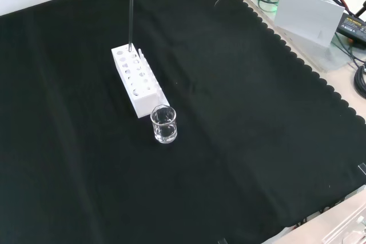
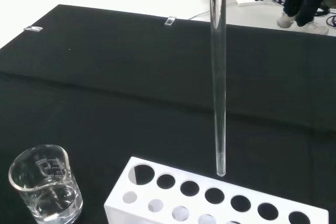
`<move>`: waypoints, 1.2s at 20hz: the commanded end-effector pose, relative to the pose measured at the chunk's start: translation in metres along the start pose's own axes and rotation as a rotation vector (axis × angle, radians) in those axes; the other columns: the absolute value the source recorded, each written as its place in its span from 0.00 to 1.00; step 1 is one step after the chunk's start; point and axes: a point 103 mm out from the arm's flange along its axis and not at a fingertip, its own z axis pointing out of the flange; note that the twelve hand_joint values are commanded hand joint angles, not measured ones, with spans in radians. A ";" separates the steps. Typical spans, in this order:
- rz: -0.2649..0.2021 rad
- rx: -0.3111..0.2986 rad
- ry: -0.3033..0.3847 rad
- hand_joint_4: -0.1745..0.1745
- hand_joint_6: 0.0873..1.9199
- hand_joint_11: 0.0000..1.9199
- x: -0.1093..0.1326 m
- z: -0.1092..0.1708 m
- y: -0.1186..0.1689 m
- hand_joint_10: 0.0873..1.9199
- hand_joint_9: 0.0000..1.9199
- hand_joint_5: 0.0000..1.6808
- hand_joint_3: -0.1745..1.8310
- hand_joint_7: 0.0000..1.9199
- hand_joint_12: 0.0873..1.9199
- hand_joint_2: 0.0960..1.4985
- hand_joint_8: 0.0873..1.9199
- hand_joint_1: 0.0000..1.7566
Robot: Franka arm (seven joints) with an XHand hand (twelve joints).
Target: Put the glass rod back on the white test tube rack.
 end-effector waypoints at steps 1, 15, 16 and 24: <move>0.023 -0.013 0.017 0.00 0.03 0.83 -0.019 -0.006 -0.014 0.32 0.86 0.78 0.00 0.63 0.33 0.72 0.48 0.75; -0.002 0.000 0.004 0.00 0.03 0.83 -0.006 0.000 -0.025 0.32 0.86 0.78 0.00 0.63 0.33 0.72 0.48 0.75; -0.003 0.004 0.003 0.00 0.03 0.83 -0.005 0.000 -0.025 0.32 0.86 0.78 0.00 0.63 0.33 0.72 0.48 0.75; -0.017 0.013 -0.005 0.00 0.03 0.83 0.003 0.003 -0.026 0.32 0.86 0.78 0.00 0.63 0.33 0.72 0.48 0.75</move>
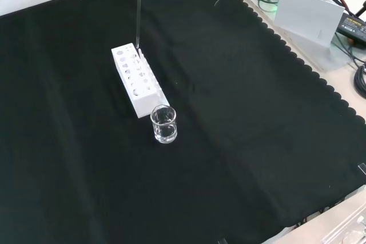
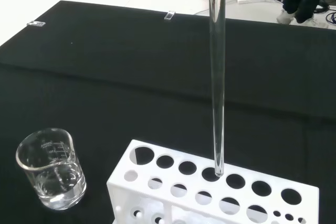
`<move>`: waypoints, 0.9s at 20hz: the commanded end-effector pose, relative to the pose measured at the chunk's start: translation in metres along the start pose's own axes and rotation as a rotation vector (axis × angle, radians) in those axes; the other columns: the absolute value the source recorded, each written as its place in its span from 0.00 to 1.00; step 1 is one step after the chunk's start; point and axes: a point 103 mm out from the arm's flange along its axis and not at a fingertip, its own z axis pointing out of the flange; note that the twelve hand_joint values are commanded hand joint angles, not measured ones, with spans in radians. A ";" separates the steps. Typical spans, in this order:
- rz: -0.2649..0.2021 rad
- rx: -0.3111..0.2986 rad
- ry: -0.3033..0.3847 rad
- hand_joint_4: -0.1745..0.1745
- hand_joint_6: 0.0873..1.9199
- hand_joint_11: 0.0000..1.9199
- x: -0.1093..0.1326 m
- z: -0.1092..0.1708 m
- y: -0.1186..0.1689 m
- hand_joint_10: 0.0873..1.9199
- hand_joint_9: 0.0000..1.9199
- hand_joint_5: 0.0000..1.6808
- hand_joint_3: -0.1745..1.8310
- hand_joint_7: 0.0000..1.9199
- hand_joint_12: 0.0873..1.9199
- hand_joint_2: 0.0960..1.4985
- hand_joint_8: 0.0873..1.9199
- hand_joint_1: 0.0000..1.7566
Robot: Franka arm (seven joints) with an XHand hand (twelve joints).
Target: Put the glass rod back on the white test tube rack.
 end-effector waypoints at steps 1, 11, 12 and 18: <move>-0.010 0.012 -0.006 0.00 0.03 0.83 0.007 0.004 0.000 0.32 0.86 0.78 0.00 0.63 0.33 0.72 0.48 0.75; -0.021 0.025 0.010 0.00 0.03 0.83 0.015 0.014 0.007 0.32 0.86 0.78 0.00 0.63 0.33 0.72 0.48 0.75; -0.023 0.025 0.012 0.00 0.03 0.83 0.016 0.014 0.008 0.32 0.86 0.78 0.00 0.63 0.33 0.72 0.48 0.75; -0.033 0.029 0.020 0.00 0.03 0.83 0.018 0.020 0.010 0.32 0.86 0.79 0.00 0.63 0.33 0.72 0.48 0.75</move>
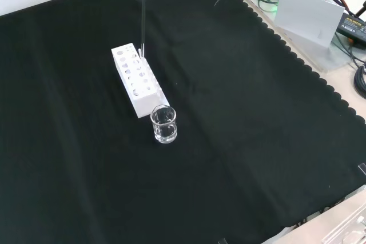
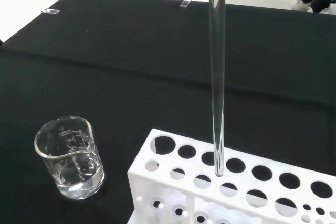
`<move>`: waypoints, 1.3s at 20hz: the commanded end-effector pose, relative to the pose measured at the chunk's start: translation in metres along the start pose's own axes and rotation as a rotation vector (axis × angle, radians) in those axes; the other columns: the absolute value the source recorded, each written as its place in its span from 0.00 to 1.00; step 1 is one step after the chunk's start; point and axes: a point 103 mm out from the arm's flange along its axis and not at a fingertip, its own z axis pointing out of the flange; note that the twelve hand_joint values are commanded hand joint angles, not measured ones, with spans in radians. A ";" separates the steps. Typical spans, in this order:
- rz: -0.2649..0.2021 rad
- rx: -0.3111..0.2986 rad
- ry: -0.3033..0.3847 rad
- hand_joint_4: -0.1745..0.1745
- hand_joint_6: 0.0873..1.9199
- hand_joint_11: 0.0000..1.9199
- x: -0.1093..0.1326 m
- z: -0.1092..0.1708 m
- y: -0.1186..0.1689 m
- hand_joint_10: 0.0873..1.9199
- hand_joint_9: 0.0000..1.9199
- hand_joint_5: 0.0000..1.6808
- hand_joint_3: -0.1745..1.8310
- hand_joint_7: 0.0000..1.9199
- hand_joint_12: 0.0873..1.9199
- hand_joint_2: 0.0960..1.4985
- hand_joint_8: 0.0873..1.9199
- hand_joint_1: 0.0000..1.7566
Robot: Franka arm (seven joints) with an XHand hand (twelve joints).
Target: Put the glass rod back on the white test tube rack.
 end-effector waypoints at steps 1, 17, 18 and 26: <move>-0.008 0.004 0.006 0.00 0.03 0.83 0.000 0.005 0.002 0.32 0.86 0.79 0.00 0.63 0.33 0.72 0.48 0.75; -0.002 0.018 0.010 0.00 0.02 0.83 -0.017 0.021 0.006 0.31 0.87 0.79 0.00 0.63 0.33 0.72 0.48 0.75; -0.004 0.019 0.010 0.00 0.02 0.83 -0.017 0.021 0.008 0.31 0.87 0.79 0.00 0.63 0.33 0.72 0.48 0.75; -0.009 0.028 0.015 0.00 0.02 0.83 -0.010 0.026 0.014 0.31 0.87 0.79 0.00 0.63 0.33 0.72 0.48 0.75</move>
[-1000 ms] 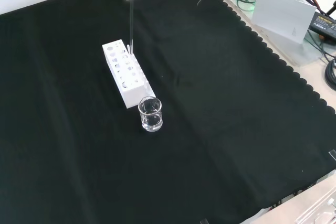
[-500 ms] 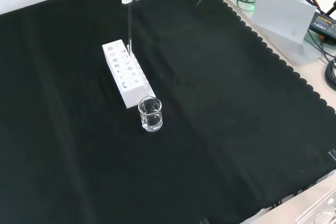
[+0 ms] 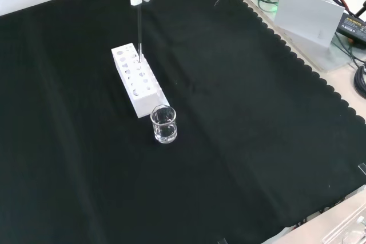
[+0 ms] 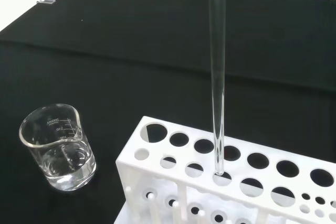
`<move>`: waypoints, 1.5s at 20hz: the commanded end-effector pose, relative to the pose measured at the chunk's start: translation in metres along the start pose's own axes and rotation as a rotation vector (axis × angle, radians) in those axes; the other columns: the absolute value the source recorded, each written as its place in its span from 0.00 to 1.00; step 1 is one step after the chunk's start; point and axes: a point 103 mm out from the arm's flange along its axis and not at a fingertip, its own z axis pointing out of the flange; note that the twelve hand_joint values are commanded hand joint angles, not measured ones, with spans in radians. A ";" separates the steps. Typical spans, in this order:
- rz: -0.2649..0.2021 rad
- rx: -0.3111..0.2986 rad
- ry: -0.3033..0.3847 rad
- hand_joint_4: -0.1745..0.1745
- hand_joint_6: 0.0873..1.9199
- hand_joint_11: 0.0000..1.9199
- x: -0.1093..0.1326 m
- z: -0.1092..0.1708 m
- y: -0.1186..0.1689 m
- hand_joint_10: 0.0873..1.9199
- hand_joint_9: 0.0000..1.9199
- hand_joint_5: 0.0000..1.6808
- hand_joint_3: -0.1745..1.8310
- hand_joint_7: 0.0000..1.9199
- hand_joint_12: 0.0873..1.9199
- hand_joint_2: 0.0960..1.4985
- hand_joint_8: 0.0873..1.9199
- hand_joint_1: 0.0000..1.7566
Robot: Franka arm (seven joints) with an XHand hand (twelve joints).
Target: Put the glass rod back on the white test tube rack.
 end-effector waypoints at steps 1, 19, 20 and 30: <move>-0.005 0.013 -0.004 0.00 0.02 0.83 0.007 0.003 0.006 0.31 0.87 0.79 0.00 0.63 0.33 0.72 0.48 0.75; 0.020 0.009 -0.001 0.00 0.02 0.83 -0.021 0.007 0.008 0.31 0.87 0.79 0.00 0.63 0.33 0.72 0.48 0.75; 0.018 0.010 -0.001 0.00 0.02 0.83 -0.021 0.007 0.007 0.31 0.87 0.79 0.00 0.63 0.33 0.72 0.48 0.75; 0.003 0.006 0.001 0.00 0.02 0.83 -0.007 0.005 0.008 0.31 0.87 0.79 0.00 0.63 0.33 0.72 0.48 0.75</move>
